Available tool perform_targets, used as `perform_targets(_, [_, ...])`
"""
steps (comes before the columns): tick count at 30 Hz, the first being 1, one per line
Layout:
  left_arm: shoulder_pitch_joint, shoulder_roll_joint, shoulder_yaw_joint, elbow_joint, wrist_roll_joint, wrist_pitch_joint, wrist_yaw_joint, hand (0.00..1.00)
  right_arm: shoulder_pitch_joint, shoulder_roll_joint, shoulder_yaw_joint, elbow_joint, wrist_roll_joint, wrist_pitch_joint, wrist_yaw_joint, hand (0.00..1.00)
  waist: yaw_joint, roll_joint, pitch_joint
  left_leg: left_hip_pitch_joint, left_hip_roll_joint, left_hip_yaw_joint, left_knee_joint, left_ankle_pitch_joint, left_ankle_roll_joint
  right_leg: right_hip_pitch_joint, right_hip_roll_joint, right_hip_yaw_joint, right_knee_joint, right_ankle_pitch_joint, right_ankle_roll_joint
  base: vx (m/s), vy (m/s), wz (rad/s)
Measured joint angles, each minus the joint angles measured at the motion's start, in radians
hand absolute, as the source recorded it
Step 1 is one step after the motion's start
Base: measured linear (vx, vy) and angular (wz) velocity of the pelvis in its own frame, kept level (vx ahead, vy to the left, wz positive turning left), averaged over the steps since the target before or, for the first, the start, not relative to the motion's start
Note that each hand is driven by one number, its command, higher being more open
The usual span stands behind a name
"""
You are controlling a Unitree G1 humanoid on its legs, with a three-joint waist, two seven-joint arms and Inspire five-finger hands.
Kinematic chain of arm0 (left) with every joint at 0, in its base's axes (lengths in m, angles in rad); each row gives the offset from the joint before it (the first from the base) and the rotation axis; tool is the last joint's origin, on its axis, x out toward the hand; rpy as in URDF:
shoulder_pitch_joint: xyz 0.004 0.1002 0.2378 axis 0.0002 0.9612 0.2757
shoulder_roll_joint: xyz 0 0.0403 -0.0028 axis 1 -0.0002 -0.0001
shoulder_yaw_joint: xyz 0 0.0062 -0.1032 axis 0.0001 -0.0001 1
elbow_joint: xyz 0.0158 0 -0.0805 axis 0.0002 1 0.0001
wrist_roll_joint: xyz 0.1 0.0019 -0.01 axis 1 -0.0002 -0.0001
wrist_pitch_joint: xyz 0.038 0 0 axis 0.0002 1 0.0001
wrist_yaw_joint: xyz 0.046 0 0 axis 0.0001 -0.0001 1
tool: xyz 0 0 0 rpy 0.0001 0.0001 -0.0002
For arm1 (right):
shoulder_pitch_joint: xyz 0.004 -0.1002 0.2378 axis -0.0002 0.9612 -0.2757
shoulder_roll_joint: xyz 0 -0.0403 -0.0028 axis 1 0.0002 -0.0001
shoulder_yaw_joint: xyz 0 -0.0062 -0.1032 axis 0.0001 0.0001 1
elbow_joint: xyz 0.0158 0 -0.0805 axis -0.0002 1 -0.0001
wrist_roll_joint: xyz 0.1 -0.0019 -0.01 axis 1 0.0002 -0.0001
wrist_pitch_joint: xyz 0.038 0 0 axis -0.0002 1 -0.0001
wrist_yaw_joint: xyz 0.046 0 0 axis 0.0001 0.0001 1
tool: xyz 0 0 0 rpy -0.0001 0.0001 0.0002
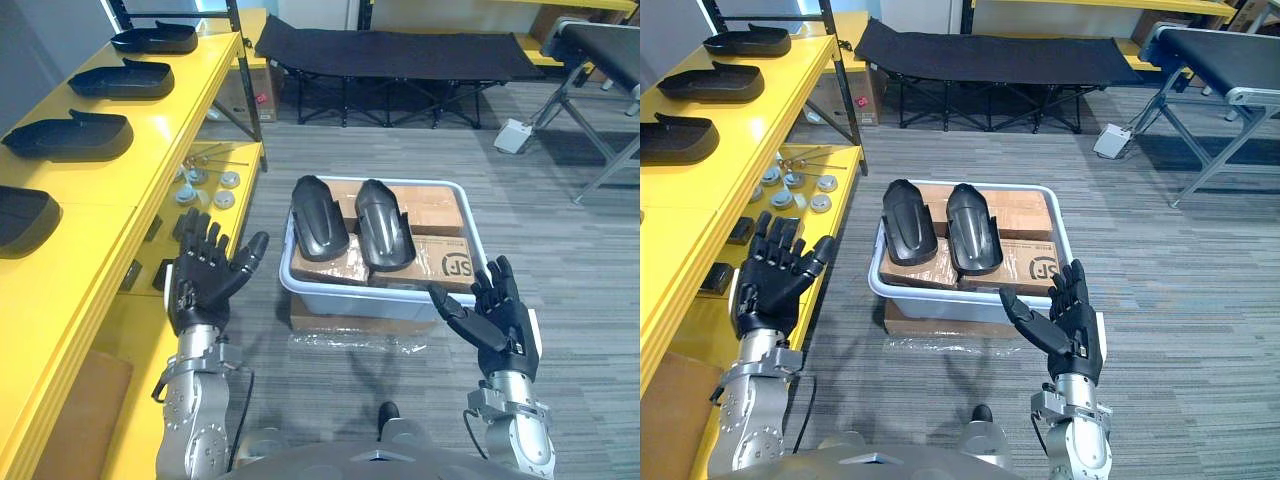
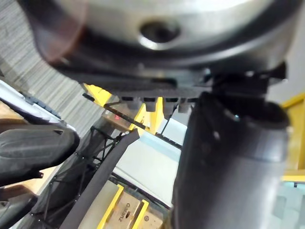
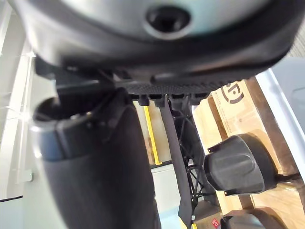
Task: Walk over and take three plastic housings, then place them on the shelf
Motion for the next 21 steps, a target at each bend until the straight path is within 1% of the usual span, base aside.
perform_targets(4, [0.001, -0.009, -0.007, -0.001, 0.005, -0.001, -0.005, 1.00, 0.002, 0.000, 0.005, -0.001, 0.011, 0.012, 0.000, 1.00, -0.001, 0.008, 0.005, -0.006, 0.002, 0.020, 0.038, -0.032, 0.005, -0.015, 0.002, 0.029, 0.018, -0.010, -0.010, -0.01, 0.050, -0.19])
perform_targets(7, [-0.001, -0.008, -0.010, -0.003, 0.005, -0.001, -0.024, 1.00, 0.008, 0.004, 0.011, -0.002, 0.046, 0.013, -0.001, 1.00, -0.002, 0.004, 0.014, -0.021, 0.005, 0.024, 0.082, -0.054, 0.009, -0.041, -0.005, 0.038, 0.053, -0.012, -0.002, -0.01, 0.073, -0.13])
perform_targets(8, [-0.002, -0.007, -0.011, -0.010, 0.005, 0.000, -0.025, 1.00, 0.008, 0.009, 0.011, -0.002, 0.049, 0.013, 0.000, 1.00, -0.002, 0.004, 0.025, -0.032, 0.015, 0.032, 0.117, -0.071, 0.009, -0.051, -0.005, 0.043, 0.064, -0.007, 0.003, -0.04, 0.108, -0.25])
perform_targets(9, [-0.005, -0.004, -0.010, -0.019, 0.005, 0.001, -0.025, 1.00, 0.004, 0.022, 0.012, -0.002, 0.048, 0.013, 0.000, 1.00, -0.002, 0.009, 0.039, -0.046, 0.036, 0.037, 0.164, -0.097, 0.010, -0.056, 0.001, 0.050, 0.076, 0.000, 0.003, -0.05, 0.120, -0.26])
perform_targets(10, [-0.007, -0.002, -0.010, -0.020, 0.004, 0.001, -0.025, 1.00, 0.003, 0.028, 0.013, -0.002, 0.047, 0.013, 0.000, 1.00, -0.002, 0.011, 0.044, -0.049, 0.045, 0.041, 0.183, -0.108, 0.011, -0.056, 0.007, 0.059, 0.079, 0.005, 0.004, -0.08, 0.138, -0.30])
perform_targets(11, [-0.012, 0.000, -0.010, -0.020, -0.002, 0.001, -0.025, 1.00, 0.000, 0.032, 0.018, -0.002, 0.046, 0.013, 0.002, 1.00, -0.001, 0.022, 0.056, -0.053, 0.069, 0.048, 0.226, -0.133, 0.012, -0.054, 0.026, 0.077, 0.084, 0.024, 0.002, -0.08, 0.112, -0.25])
perform_targets(12, [-0.014, 0.001, -0.010, -0.020, -0.007, 0.002, -0.025, 1.00, -0.001, 0.031, 0.022, -0.002, 0.046, 0.012, 0.006, 1.00, -0.002, 0.026, 0.062, -0.056, 0.080, 0.048, 0.246, -0.144, 0.012, -0.053, 0.035, 0.080, 0.087, 0.031, -0.002, -0.14, 0.163, -0.24])
perform_targets(14, [-0.016, 0.010, -0.023, -0.020, -0.053, 0.012, -0.025, 1.00, 0.021, 0.037, 0.049, -0.002, 0.046, 0.008, 0.035, 1.00, -0.003, 0.030, 0.069, -0.065, 0.107, 0.039, 0.287, -0.180, 0.020, -0.045, 0.053, 0.102, 0.095, 0.038, -0.005, -0.14, 0.132, 0.00])
perform_targets(15, [-0.017, 0.016, -0.028, -0.020, -0.068, 0.014, -0.026, 1.00, 0.033, 0.041, 0.057, -0.004, 0.046, 0.006, 0.043, 1.00, -0.005, 0.021, 0.067, -0.069, 0.108, 0.027, 0.288, -0.180, 0.019, -0.046, 0.054, 0.101, 0.107, 0.030, -0.015, -0.08, 0.025, 0.41])
perform_targets(16, [-0.020, 0.016, -0.047, -0.020, -0.096, 0.015, -0.031, 1.00, 0.062, 0.047, 0.067, -0.017, 0.046, 0.005, 0.055, 1.00, -0.009, 0.009, 0.067, -0.077, 0.108, -0.005, 0.288, -0.181, 0.007, -0.054, 0.056, 0.102, 0.145, 0.000, -0.039, -0.02, -0.048, 0.70])
perform_targets(17, [-0.018, 0.015, -0.079, -0.019, -0.129, 0.015, -0.042, 1.00, 0.091, 0.050, 0.074, -0.051, 0.046, 0.005, 0.060, 1.00, -0.008, 0.001, 0.067, -0.085, 0.107, -0.038, 0.288, -0.179, -0.002, -0.057, 0.056, 0.101, 0.200, -0.041, -0.033, 0.00, -0.079, 0.80])
perform_targets(18, [-0.014, 0.015, -0.095, -0.019, -0.139, 0.015, -0.048, 1.00, 0.101, 0.053, 0.076, -0.070, 0.046, 0.003, 0.061, 1.00, -0.006, -0.003, 0.067, -0.088, 0.106, -0.054, 0.286, -0.177, -0.008, -0.060, 0.053, 0.099, 0.226, -0.065, -0.022, 0.05, -0.143, 0.79])
perform_targets(19, [0.001, 0.015, -0.126, -0.019, -0.161, 0.015, -0.052, 1.00, 0.103, 0.054, 0.084, -0.103, 0.043, 0.000, 0.061, 1.00, -0.003, -0.020, 0.058, -0.089, 0.102, -0.069, 0.268, -0.169, -0.022, -0.063, 0.042, 0.082, 0.262, -0.120, 0.022, 0.09, -0.212, 0.71])
perform_targets(20, [0.016, 0.014, -0.152, -0.016, -0.162, 0.015, -0.051, 1.00, 0.091, 0.054, 0.093, -0.134, 0.019, -0.003, 0.052, 1.00, -0.002, -0.035, 0.047, -0.090, 0.105, -0.078, 0.241, -0.151, -0.035, -0.058, 0.032, 0.046, 0.272, -0.194, 0.018, 0.11, -0.253, 0.69])
perform_targets(21, [0.020, 0.009, -0.167, -0.007, -0.166, 0.020, -0.051, 1.00, 0.080, 0.051, 0.092, -0.145, -0.003, -0.003, 0.042, 1.00, -0.006, -0.029, 0.046, -0.090, 0.108, -0.091, 0.224, -0.137, -0.031, -0.062, 0.034, 0.023, 0.289, -0.204, 0.015, 0.14, -0.283, 0.72])
